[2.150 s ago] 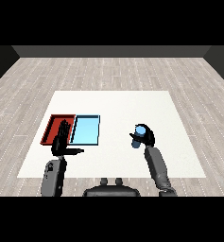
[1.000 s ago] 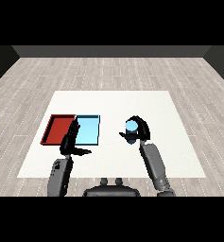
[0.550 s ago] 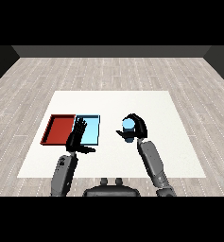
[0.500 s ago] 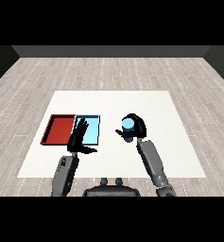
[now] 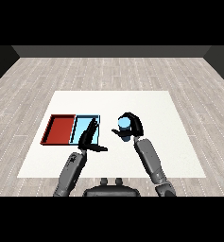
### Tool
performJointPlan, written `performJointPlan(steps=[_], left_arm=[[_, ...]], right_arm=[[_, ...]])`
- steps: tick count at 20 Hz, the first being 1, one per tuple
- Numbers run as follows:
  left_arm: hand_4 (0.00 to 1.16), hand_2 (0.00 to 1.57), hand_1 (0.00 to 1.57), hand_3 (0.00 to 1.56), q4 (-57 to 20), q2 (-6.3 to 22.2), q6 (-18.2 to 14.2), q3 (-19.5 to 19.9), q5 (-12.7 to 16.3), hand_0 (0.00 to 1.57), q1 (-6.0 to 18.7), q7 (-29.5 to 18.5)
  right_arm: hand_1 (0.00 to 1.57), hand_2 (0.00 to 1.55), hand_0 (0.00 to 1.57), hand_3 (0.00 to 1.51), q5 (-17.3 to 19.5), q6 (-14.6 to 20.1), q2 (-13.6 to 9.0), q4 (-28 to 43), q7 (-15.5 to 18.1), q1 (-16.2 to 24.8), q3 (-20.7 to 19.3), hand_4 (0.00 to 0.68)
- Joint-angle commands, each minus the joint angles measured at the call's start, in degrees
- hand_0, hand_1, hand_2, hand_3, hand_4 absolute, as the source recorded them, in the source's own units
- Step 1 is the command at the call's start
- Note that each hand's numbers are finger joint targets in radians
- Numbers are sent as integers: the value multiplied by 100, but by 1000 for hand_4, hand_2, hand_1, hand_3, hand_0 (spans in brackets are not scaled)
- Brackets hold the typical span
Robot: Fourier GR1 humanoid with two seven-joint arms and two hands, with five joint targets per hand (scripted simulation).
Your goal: Pick the blue can and put it in the blue box
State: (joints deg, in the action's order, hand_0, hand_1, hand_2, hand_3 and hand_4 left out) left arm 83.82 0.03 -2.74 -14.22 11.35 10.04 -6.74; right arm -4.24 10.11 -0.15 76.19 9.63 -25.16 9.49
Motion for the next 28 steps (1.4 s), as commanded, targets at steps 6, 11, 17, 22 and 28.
performJointPlan(steps=[6, 11, 17, 22, 28], left_arm=[[0, 0, 0, 0, -634, -3, -988, -930, -71, 0, 409, -368], [0, 0, 0, 0, -1260, -3, -867, -746, 229, 0, 1019, -333], [0, 0, 0, 0, -1092, 16, -568, -549, 171, 0, 769, -265], [0, 0, 0, 0, -1657, -3, -1257, -1194, 619, 0, 1218, -672], [0, 0, 0, 0, -2204, -3, -671, -770, 685, 0, 1421, -935]], right_arm=[[1433, 1455, 1433, 1424, -196, 491, 15, -134, 495, 158, 911, 617], [1427, 1459, 1427, 1428, -127, 18, 15, -322, 103, -436, 322, 614], [1436, 1463, 1436, 1422, -165, 382, 15, 211, -226, -308, 779, 614], [1427, 1457, 1427, 1417, -39, 513, 15, 591, -327, -138, 1128, 612], [1436, 1471, 1436, 1425, -133, 664, 15, 353, 47, 35, 1464, 615]])
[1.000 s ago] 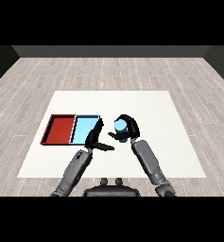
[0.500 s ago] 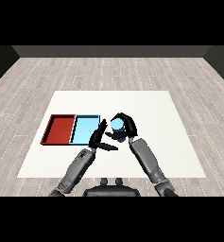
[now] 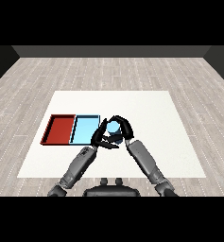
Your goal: Pick the blue can and put it in the blue box
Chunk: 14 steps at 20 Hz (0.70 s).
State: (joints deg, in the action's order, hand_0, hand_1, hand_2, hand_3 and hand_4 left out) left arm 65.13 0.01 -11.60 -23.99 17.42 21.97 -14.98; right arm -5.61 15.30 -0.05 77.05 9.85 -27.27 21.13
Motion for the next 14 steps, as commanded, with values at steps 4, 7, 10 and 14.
performJointPlan(steps=[4, 7, 10, 14], left_arm=[[0, 0, 0, 0, 419, -1, 29, 95, -267, 0, -86, 412], [0, 0, 0, 0, -780, -1, -410, -473, 274, 0, 551, -515], [0, 0, 0, 0, -15, -1, 84, -260, 192, 0, -61, -99], [0, 0, 0, 0, 103, -1, -150, -505, -8, 0, -317, -341]], right_arm=[[1479, 1465, 1479, 1415, -138, 0, 5, 402, -27, 384, 244, 598], [1471, 1467, 1471, 1418, -223, -233, 5, -319, 374, 1, -7, 585], [1441, 1453, 1441, 1407, -355, 116, 5, -171, 358, 33, 366, 573], [1476, 1452, 1476, 1395, -193, 269, 5, 96, -193, -111, 500, 552]])
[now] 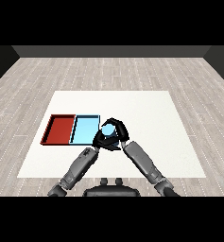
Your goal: Pick the blue can and put it in the blue box
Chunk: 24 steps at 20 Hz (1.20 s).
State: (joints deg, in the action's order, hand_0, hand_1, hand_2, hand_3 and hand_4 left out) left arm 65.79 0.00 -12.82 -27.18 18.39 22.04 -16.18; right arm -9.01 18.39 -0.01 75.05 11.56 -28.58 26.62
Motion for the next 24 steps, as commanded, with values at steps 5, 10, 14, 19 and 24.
performJointPlan(steps=[5, 10, 14, 19, 24], left_arm=[[174, 0, 0, 0, -475, 2, -140, 246, -28, 0, 457, 252], [0, 0, 0, 0, -483, 69, -827, -72, -467, 0, 860, 797], [0, 0, 0, 0, -636, 8, -1267, -532, -922, 0, 916, 625], [695, 718, 732, 422, -442, 8, -1507, -413, 226, 732, 1019, 642], [656, 776, 695, 556, -442, 8, -1722, -663, 122, 695, 918, 533]], right_arm=[[1498, 1467, 1498, 1409, -132, -335, -77, 267, -52, 141, -53, 533], [1483, 1458, 1483, 1406, -563, 101, -3, -450, 468, -219, 335, 572], [1476, 1457, 1476, 1399, -458, 268, -5, -129, 132, -217, 481, 559], [1483, 1459, 1483, 1406, -200, 19, -16, 394, -93, 152, 338, 583], [1477, 1452, 1477, 1399, -119, -156, -25, 479, 54, 349, 180, 592]])
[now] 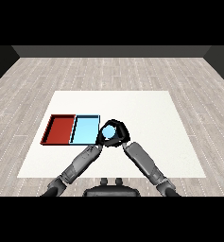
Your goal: Pick the blue can and put it in the blue box
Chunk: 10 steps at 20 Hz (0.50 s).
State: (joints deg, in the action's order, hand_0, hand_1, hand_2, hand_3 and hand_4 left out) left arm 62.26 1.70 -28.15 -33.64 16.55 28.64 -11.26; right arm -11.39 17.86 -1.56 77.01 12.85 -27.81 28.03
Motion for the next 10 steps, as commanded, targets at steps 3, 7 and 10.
performJointPlan(steps=[3, 7, 10], left_arm=[[623, 890, 918, 639, -83, -161, -292, 159, 155, 918, 28, 10], [676, 1569, 1571, 1475, -454, -166, -38, 432, 649, 1571, 145, -1175], [1044, 1552, 1571, 1468, -93, -168, -431, 355, 579, 1571, 78, -1274]], right_arm=[[1467, 1452, 1467, 1403, -82, 3, 148, -185, 70, -129, -49, 578], [1338, 1375, 1338, 1317, -242, -162, 128, 266, -191, 278, -207, 471], [0, 0, 0, 0, -142, 10, 151, 48, -313, 54, -48, 0]])
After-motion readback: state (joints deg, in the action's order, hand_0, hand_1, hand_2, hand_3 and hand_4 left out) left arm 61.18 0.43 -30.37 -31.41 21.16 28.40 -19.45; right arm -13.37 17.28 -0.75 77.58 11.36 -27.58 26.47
